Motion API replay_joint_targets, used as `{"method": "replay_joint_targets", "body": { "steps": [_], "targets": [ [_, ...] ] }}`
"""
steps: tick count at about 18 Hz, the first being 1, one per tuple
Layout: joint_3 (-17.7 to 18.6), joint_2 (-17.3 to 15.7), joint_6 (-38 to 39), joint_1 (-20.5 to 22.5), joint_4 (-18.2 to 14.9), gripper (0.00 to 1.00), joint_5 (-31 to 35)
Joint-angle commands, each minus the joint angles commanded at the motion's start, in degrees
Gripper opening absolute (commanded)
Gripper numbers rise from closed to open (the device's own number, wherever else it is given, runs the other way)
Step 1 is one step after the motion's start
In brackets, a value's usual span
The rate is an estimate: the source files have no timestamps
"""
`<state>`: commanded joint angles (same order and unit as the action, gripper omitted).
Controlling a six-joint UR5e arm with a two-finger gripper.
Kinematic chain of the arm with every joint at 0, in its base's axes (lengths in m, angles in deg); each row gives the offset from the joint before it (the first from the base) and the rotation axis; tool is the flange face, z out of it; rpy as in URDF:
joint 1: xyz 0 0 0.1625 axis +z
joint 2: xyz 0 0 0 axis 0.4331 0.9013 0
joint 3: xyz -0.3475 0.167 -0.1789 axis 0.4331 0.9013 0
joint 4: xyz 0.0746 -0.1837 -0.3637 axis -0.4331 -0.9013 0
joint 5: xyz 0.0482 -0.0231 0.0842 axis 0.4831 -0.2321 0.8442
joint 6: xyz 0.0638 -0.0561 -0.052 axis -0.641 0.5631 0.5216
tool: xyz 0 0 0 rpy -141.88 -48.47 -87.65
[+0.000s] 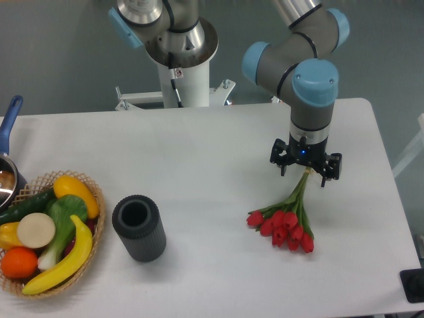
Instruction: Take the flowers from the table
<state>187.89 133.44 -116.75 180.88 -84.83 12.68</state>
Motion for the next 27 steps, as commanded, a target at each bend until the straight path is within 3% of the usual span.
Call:
{"method": "replay_joint_targets", "body": {
  "steps": [4,10,18,27],
  "targets": [
    [0.5,0.0,0.1,0.0,0.6,1.00,0.0],
    [5.0,0.9,0.2,-0.1,6.9,1.00,-0.1],
    [5.2,5.2,-7.6,-0.3,6.9,1.00,-0.1],
    [4.7,7.2,-7.8,-0.2,6.9,1.00,0.1]
  ]
}}
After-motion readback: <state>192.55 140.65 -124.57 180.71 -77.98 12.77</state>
